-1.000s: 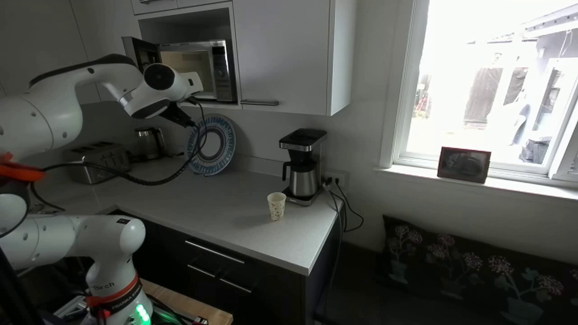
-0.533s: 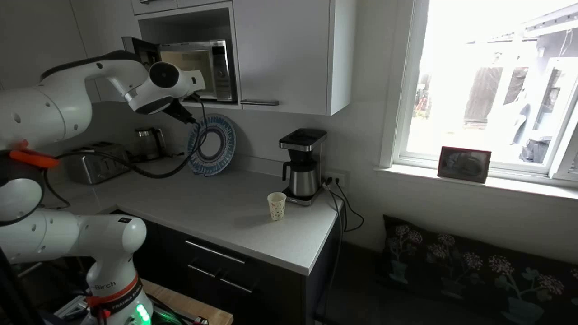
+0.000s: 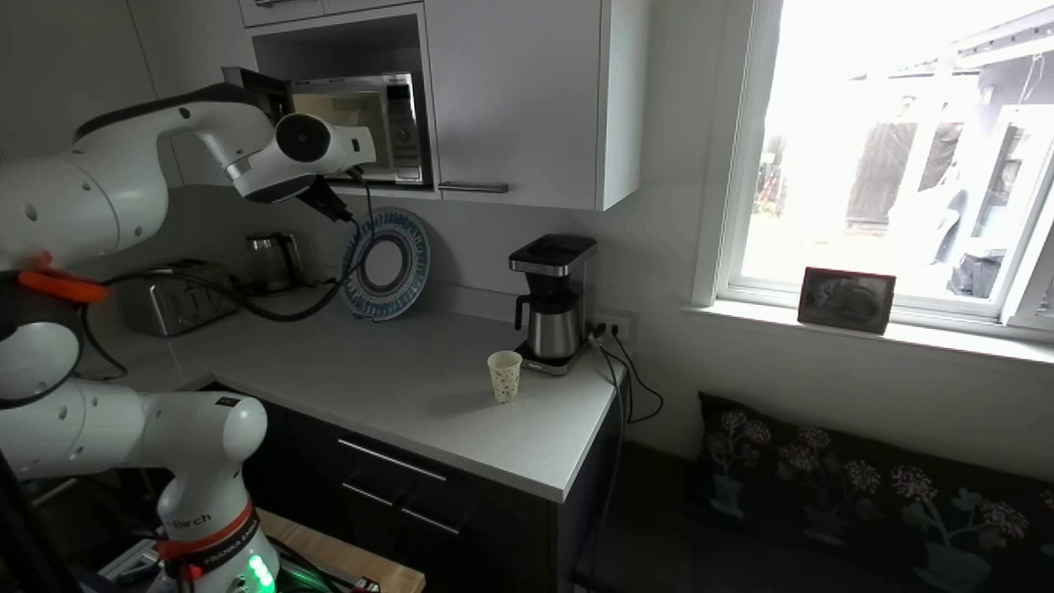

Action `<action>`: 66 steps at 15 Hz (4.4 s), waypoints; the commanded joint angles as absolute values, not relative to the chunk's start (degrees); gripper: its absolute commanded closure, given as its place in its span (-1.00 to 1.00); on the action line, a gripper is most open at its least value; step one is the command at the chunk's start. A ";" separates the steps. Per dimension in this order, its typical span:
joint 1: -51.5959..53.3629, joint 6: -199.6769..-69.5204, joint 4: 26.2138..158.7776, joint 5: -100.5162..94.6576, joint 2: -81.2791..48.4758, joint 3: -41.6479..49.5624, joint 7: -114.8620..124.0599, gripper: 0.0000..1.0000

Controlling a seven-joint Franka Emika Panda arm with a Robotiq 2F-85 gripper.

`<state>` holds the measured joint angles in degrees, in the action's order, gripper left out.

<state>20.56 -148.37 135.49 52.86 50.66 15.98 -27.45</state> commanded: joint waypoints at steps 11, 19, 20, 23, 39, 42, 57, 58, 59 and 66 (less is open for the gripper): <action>12.18 -151.07 128.71 73.84 39.56 7.06 -20.56 1.00; 8.04 -149.15 128.33 74.58 38.52 4.06 -20.29 0.98; 7.96 -149.15 128.33 74.57 38.63 4.08 -20.29 0.98; 7.89 -149.13 128.33 74.56 38.66 4.05 -20.28 0.98; 5.21 -142.31 118.62 71.41 28.87 -0.26 -7.59 1.00; 4.43 -142.69 116.03 70.96 26.36 -1.23 -5.05 1.00; 3.24 -141.84 105.73 56.30 17.30 -4.56 12.96 1.00; 3.57 -142.84 105.16 56.16 16.81 -4.60 12.82 1.00; 3.52 -143.07 104.60 55.26 16.41 -4.77 13.85 1.00; 3.22 -147.20 102.87 49.71 13.58 -6.12 22.28 1.00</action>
